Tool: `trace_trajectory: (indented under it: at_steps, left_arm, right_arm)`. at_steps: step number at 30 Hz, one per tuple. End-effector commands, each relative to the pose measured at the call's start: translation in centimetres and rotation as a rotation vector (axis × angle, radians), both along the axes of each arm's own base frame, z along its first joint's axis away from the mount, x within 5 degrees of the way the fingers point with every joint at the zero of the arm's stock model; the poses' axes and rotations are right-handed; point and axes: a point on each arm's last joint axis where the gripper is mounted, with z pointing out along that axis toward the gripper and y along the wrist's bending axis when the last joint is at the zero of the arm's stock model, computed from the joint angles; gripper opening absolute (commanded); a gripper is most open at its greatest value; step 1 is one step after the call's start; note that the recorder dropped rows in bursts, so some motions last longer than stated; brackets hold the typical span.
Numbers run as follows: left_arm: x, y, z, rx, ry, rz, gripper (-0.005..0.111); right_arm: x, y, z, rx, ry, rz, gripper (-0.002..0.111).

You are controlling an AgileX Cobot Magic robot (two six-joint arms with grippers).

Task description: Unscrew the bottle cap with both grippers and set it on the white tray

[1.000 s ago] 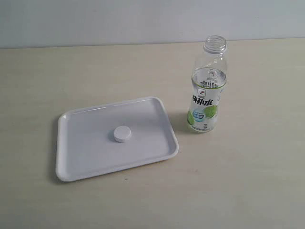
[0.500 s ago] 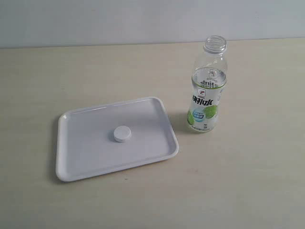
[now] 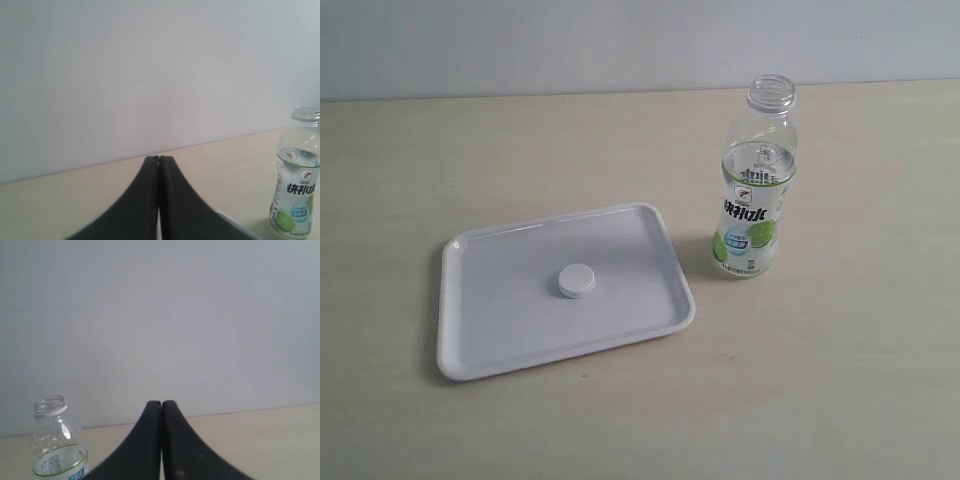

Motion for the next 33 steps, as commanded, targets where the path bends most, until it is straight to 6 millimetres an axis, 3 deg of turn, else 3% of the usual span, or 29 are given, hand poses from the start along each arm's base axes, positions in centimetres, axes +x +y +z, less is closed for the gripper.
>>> trace_trajectory:
  at_steps: [1, 33]
  left_arm:
    - [-0.06, 0.13, 0.0, -0.014, 0.0, 0.006, 0.0]
    - [-0.05, 0.14, -0.05, -0.023, 0.011, 0.006, 0.0]
  right_arm:
    - [-0.03, -0.02, -0.13, 0.004, -0.003, -0.003, 0.0]
    - [-0.03, -0.02, -0.18, 0.004, 0.002, -0.002, 0.0]
